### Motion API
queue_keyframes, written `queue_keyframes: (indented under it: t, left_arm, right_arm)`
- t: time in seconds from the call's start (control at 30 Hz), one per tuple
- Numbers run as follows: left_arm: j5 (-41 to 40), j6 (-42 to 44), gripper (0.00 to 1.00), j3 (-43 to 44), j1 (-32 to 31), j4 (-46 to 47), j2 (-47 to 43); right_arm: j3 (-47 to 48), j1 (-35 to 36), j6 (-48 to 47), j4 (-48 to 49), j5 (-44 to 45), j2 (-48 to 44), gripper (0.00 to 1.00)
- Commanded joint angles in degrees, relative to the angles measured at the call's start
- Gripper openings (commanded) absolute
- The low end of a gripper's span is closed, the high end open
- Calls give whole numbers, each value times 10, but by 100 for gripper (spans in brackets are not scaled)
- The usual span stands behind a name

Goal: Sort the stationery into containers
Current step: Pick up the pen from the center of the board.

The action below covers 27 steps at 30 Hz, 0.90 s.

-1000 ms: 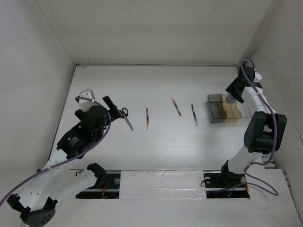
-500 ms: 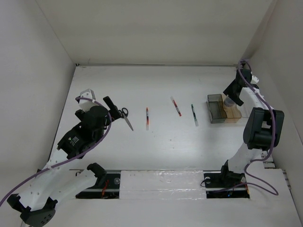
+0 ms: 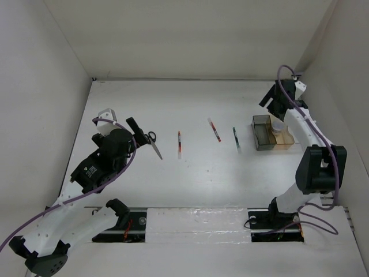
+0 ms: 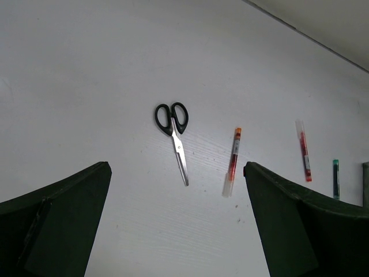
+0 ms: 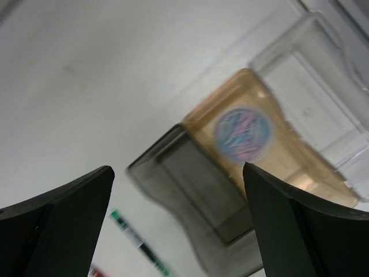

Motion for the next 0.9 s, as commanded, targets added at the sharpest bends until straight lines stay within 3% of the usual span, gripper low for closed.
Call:
queue_keyframes:
  t: [0.0, 0.17, 0.27, 0.43, 0.87]
  left_arm:
    - [-1, 6, 100, -2, 2, 16, 3]
    - [-29, -14, 100, 3, 2, -6, 27]
    - [-44, -36, 100, 9, 2, -30, 59]
    - [-50, -43, 100, 16, 2, -41, 87]
    - [-32, -27, 100, 16, 2, -29, 93]
  right_arm:
    - [22, 70, -21, 8, 14, -65, 100]
    - [50, 186, -48, -49, -3, -51, 95]
    - [22, 215, -57, -49, -22, -29, 94]
    - [-32, 221, -62, -18, -49, 3, 84]
    - [-76, 231, -61, 2, -68, 80, 80]
